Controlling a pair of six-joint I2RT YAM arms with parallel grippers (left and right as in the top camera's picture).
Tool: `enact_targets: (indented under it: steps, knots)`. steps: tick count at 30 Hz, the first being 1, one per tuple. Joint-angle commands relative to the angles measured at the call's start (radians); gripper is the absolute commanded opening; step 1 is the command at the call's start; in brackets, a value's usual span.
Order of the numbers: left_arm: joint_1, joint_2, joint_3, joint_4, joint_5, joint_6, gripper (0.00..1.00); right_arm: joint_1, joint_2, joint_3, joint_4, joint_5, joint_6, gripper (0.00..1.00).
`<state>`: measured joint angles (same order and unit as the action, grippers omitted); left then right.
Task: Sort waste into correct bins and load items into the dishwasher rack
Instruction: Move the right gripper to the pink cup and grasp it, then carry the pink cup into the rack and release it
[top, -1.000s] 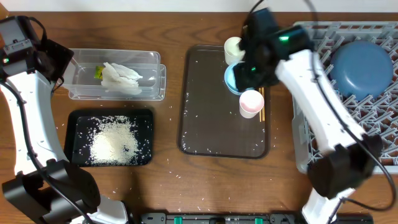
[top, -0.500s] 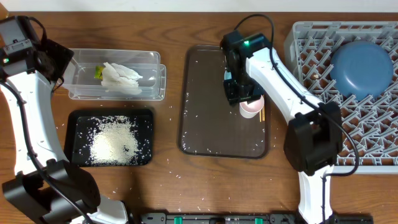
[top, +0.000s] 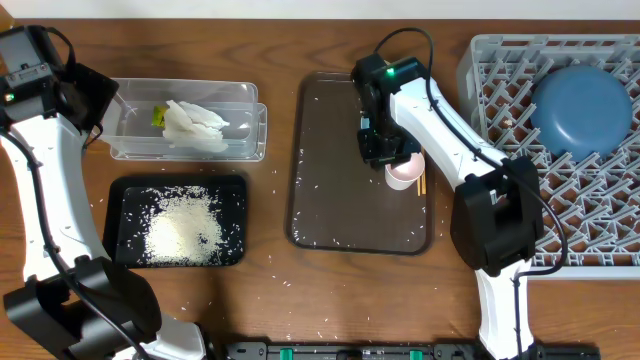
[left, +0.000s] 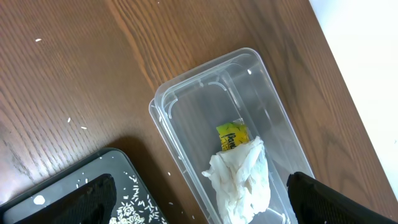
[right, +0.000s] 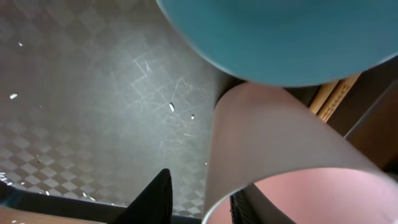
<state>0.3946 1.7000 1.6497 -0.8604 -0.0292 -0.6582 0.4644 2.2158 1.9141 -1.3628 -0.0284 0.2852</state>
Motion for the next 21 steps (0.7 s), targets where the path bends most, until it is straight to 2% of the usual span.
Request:
enact_targets:
  steps: [1, 4, 7, 9, 16, 21]
  knots:
    - [0.002, -0.007, 0.005, -0.003, -0.002, -0.009, 0.91, 0.008, 0.003, 0.000, 0.009, 0.021, 0.007, 0.28]
    - [0.002, -0.007, 0.005, -0.003, -0.002, -0.009, 0.91, 0.018, 0.008, 0.000, 0.014, 0.021, 0.007, 0.24]
    - [0.002, -0.007, 0.005, -0.003, -0.002, -0.009, 0.91, 0.023, 0.008, 0.000, 0.017, 0.021, 0.014, 0.13]
    - [0.002, -0.007, 0.005, -0.003, -0.002, -0.009, 0.91, 0.023, 0.008, 0.000, 0.015, 0.020, 0.019, 0.01]
    - [0.002, -0.007, 0.005, -0.003, -0.002, -0.009, 0.91, 0.012, 0.006, 0.058, -0.068, 0.013, 0.018, 0.01]
    - [0.002, -0.007, 0.005, -0.003, -0.002, -0.009, 0.91, -0.034, 0.005, 0.253, -0.239, 0.012, -0.008, 0.01]
